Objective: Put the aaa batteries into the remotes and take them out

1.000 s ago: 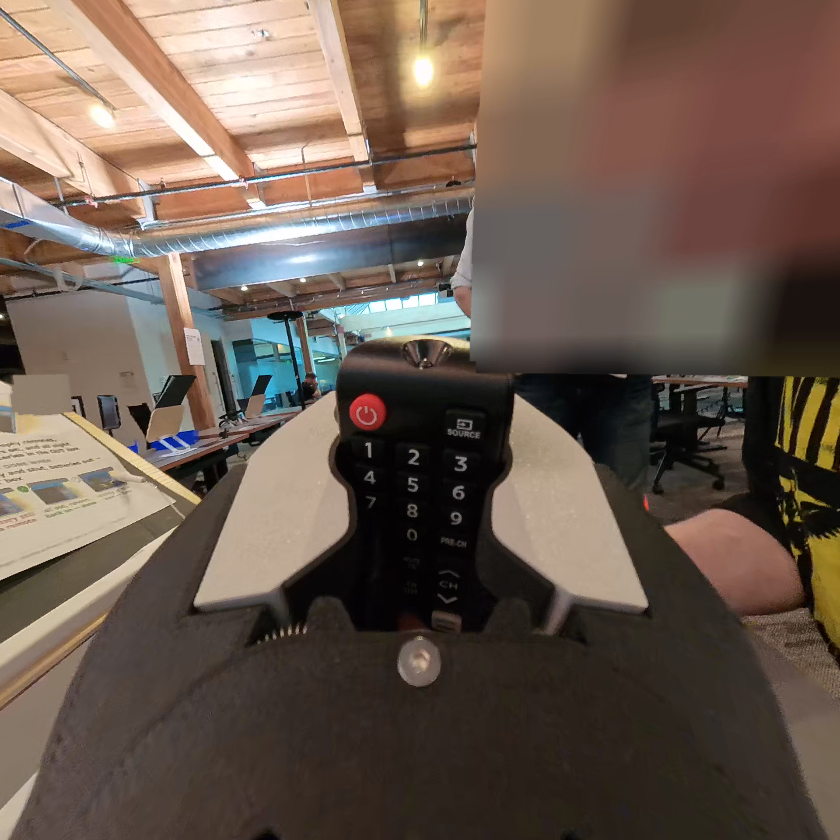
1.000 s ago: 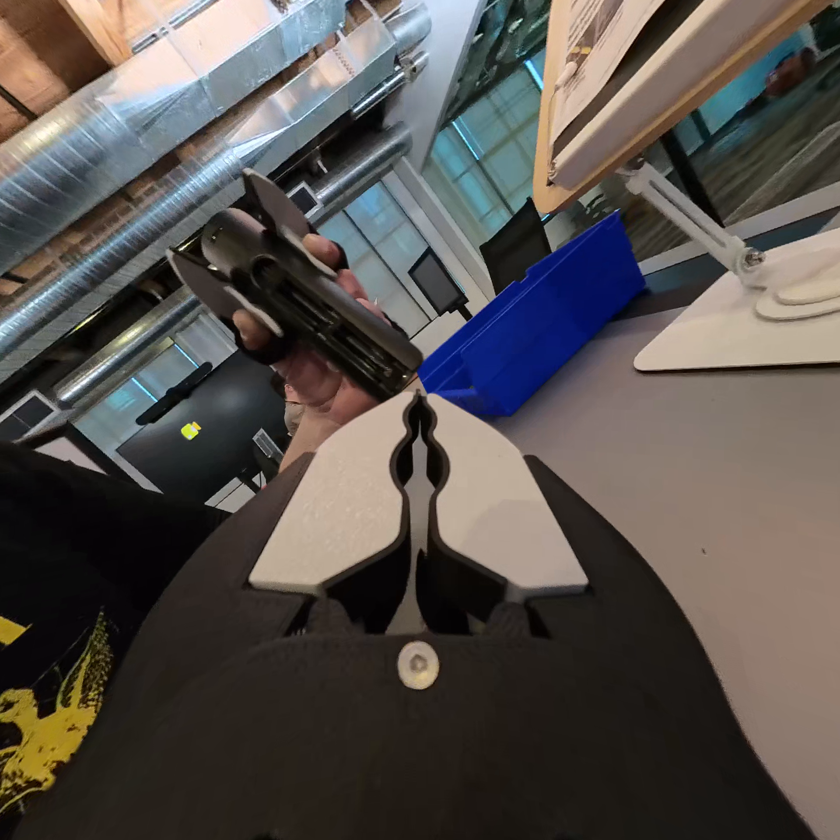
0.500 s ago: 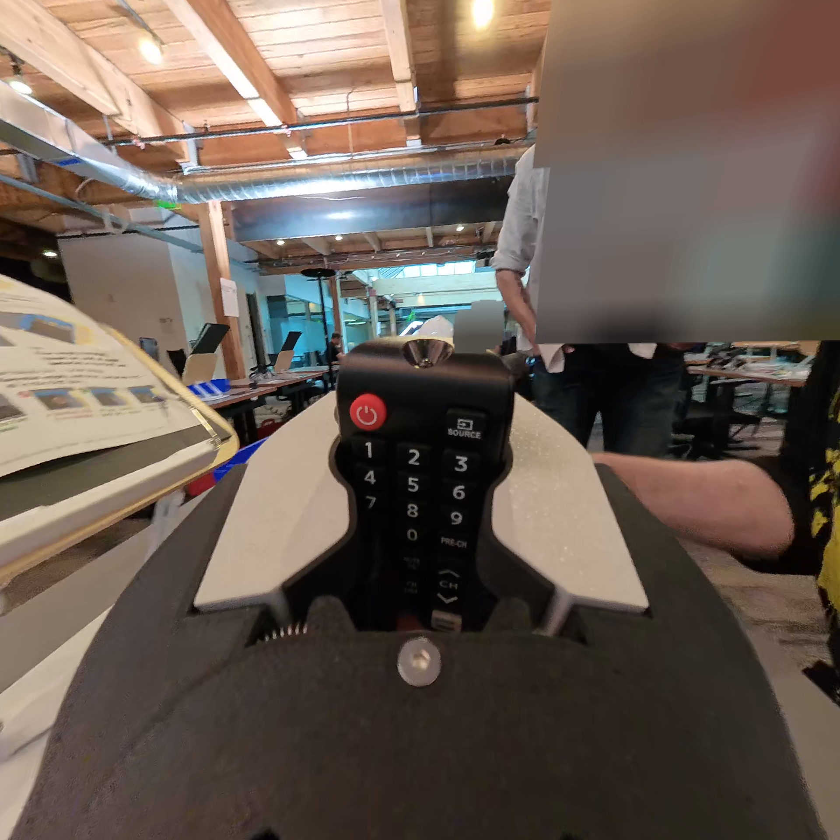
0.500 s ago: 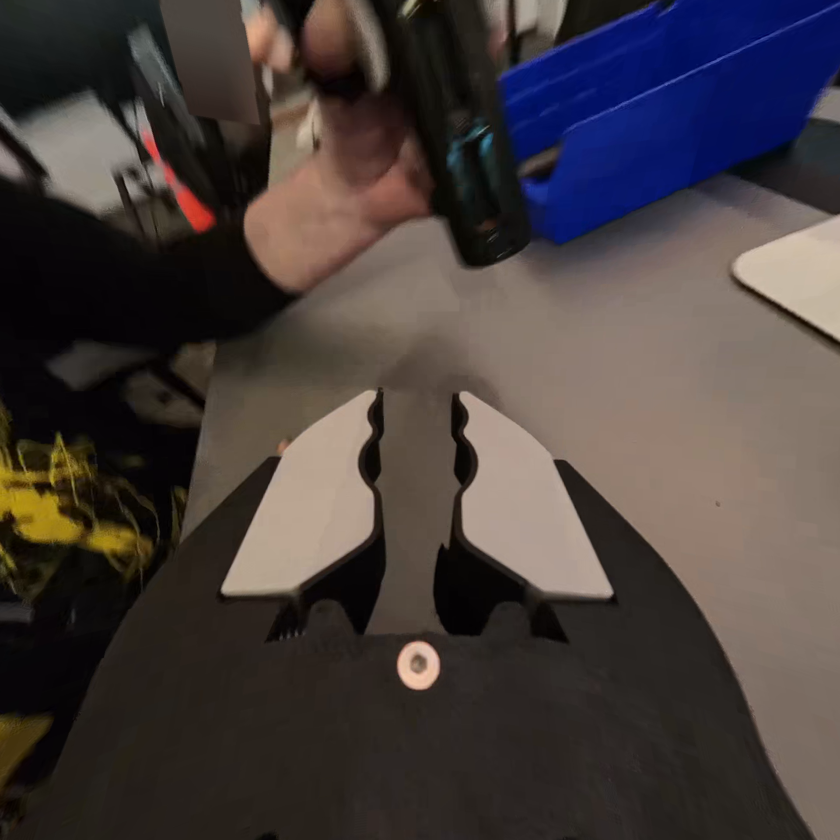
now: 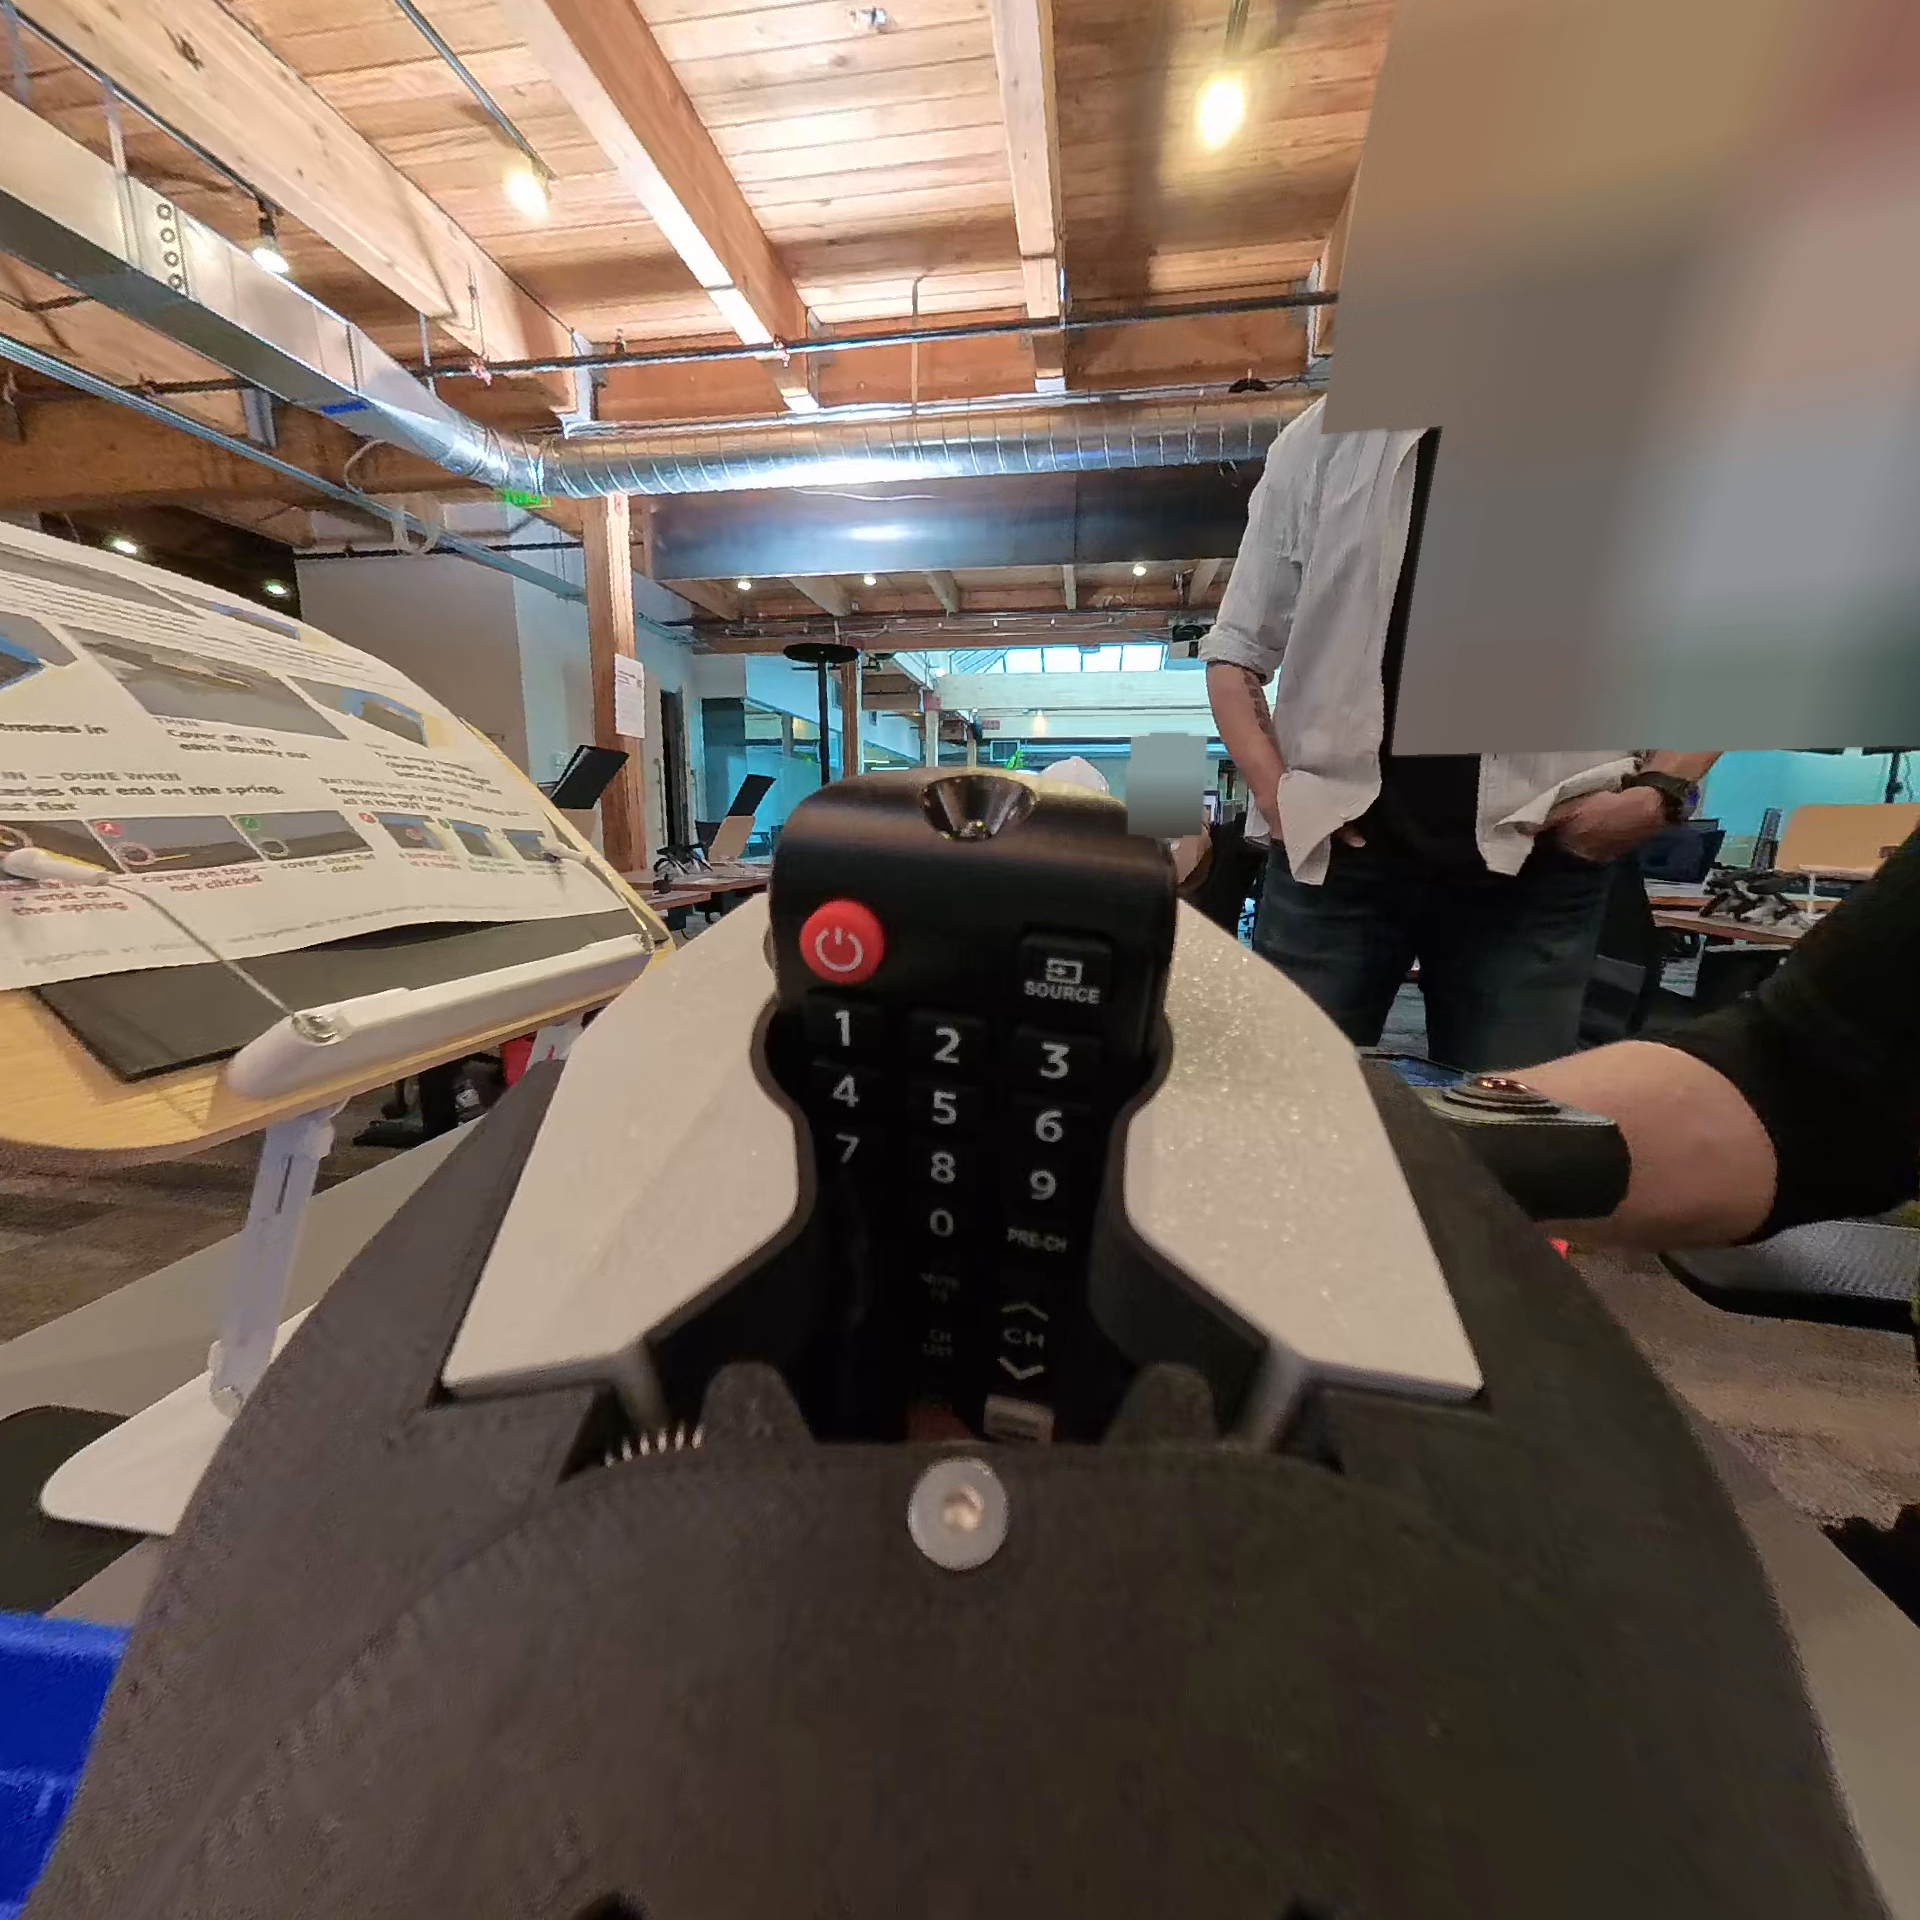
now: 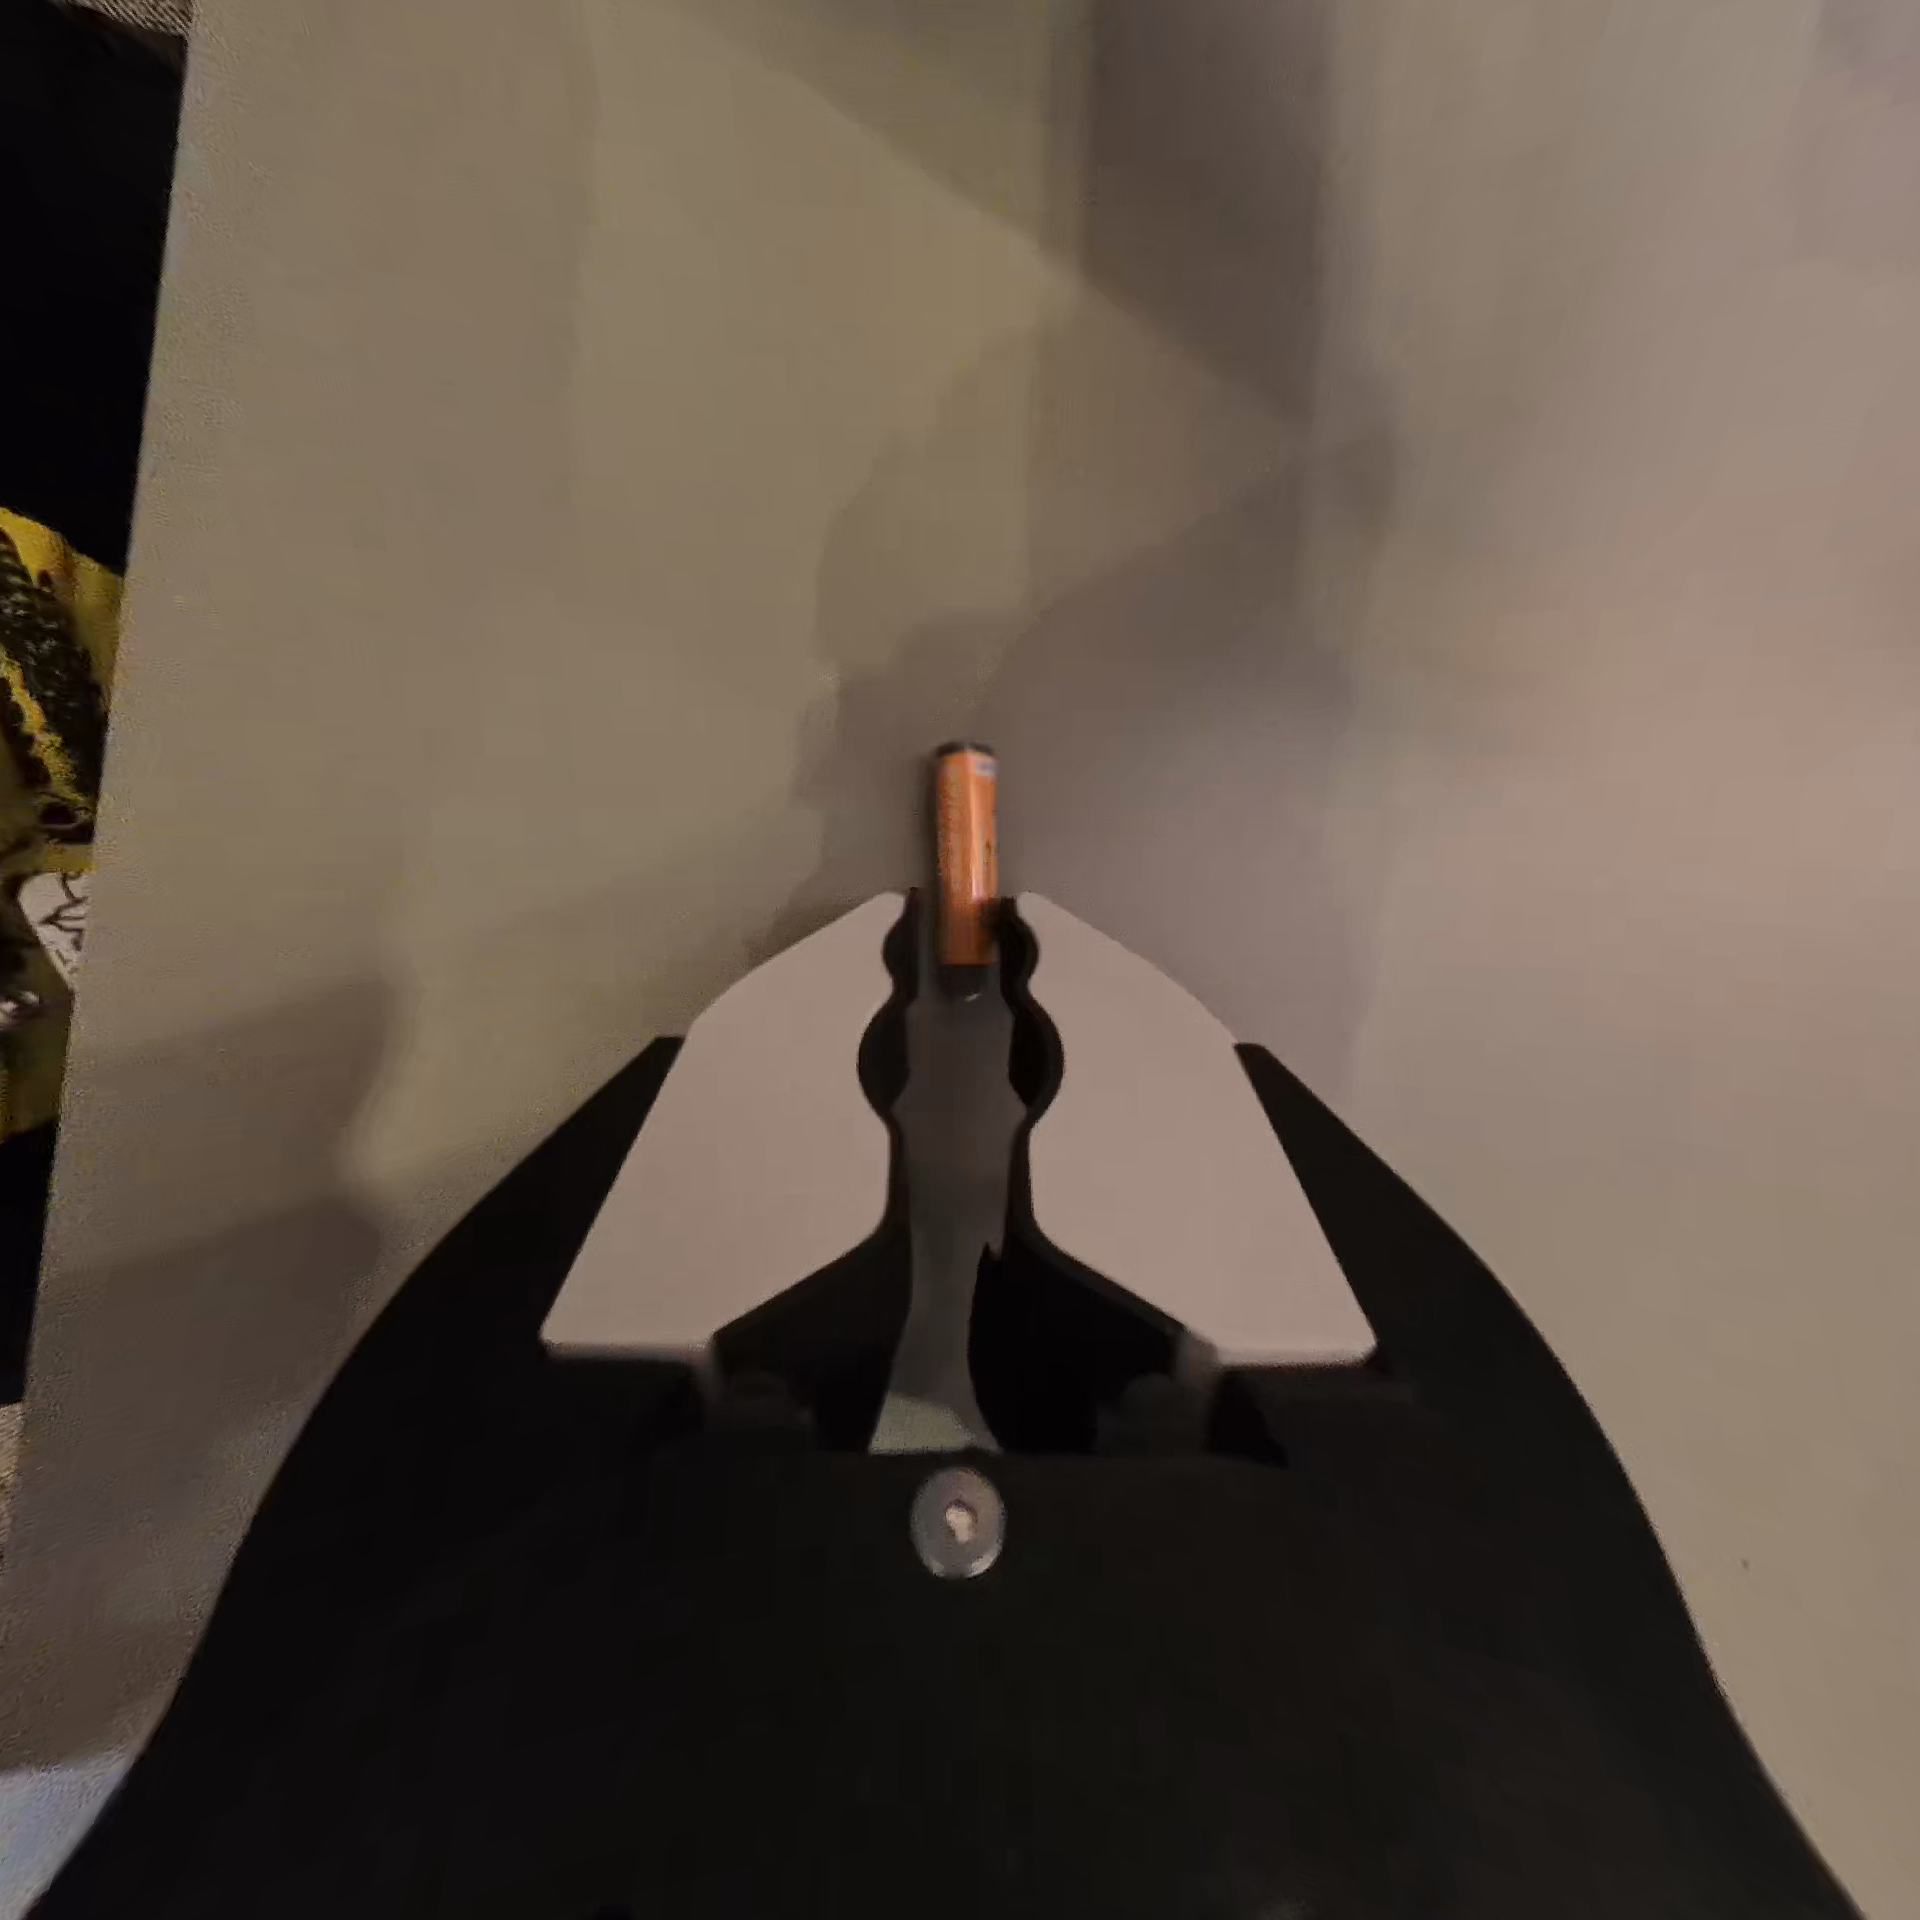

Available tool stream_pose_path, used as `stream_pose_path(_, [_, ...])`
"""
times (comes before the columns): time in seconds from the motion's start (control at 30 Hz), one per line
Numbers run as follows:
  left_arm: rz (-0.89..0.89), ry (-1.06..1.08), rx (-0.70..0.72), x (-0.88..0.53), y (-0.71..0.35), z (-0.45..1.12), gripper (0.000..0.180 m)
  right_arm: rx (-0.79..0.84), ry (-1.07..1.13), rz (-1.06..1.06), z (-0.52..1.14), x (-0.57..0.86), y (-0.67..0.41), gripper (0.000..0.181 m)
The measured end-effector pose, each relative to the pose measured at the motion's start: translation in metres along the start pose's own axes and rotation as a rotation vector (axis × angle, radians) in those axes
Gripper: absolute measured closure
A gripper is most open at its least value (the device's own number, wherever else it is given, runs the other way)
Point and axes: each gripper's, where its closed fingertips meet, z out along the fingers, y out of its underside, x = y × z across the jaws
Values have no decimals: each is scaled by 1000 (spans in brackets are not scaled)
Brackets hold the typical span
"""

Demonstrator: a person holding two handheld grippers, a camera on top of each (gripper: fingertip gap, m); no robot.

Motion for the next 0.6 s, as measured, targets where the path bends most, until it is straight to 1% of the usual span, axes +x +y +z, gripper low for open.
stream_pose_path(0.03, [-1,-4,1,-1,-1,-4,120,-5,3,-8,2,2,-1,171])
stream_pose_path(0.17, [-25,-16,27,-5,-4,-16,120,-14,-9,-14,4,2,-5,171])
stream_pose_path(0.3, [-28,-17,43,-4,-8,-20,120,78,29,53,-18,5,-5,171])
stream_pose_path(0.47, [-38,-8,11,0,5,-10,120,41,151,123,-65,3,35,171])
stream_pose_path(0.53, [-43,-4,-2,1,11,-4,120,52,197,169,-91,-3,54,171])
stream_pose_path(0.6, [-45,-1,-22,2,17,2,120,52,285,220,-119,-4,79,171])
